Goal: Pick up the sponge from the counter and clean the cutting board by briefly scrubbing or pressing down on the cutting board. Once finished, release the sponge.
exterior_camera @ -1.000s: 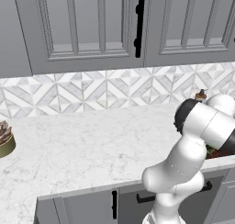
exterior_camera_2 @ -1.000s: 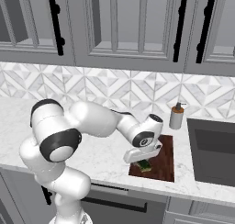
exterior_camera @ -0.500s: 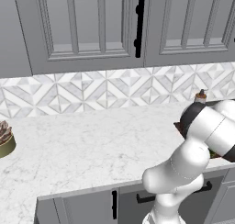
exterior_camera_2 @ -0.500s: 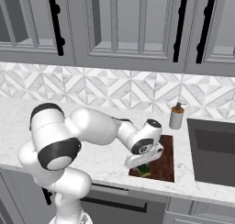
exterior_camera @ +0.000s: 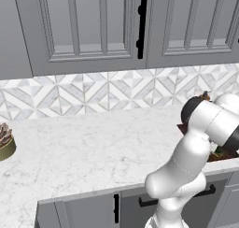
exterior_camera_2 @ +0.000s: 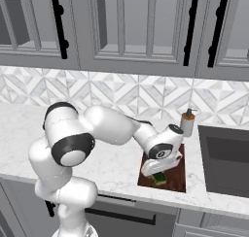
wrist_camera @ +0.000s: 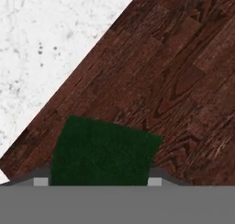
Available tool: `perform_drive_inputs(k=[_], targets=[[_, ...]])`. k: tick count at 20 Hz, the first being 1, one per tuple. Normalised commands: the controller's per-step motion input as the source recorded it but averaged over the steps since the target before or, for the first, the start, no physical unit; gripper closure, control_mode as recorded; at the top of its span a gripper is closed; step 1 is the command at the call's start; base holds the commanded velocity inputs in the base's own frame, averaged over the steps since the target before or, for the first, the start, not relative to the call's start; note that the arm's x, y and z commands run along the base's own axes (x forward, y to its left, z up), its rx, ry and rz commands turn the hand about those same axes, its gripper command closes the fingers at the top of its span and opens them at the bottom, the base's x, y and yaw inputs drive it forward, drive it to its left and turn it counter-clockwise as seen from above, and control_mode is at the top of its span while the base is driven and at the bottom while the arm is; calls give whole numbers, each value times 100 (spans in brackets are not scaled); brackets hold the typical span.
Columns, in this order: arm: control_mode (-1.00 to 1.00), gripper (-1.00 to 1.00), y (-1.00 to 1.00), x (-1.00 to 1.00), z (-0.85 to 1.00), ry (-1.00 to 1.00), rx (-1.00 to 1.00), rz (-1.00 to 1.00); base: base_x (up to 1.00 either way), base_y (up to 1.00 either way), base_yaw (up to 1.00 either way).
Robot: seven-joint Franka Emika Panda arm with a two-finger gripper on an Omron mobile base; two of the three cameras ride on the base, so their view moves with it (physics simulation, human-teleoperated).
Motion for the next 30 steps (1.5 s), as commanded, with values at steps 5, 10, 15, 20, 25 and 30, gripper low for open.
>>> perform_drive_inputs(k=[5,10,15,20,25,30], targets=[[-100,100,-40,-41,-8,-9,2,0,0,0,0],[-100,100,-44,-36,-23,-9,0,0,0,0,0],[-100,100,-59,-14,-2,-14,1,0,0,0,0],[-100,100,-47,-21,-14,-12,1,0,0,0,0],[-100,100,-2,15,-2,-5,0,0,0,0,0],[-100,100,0,37,-9,0,0,0,0,0,0]])
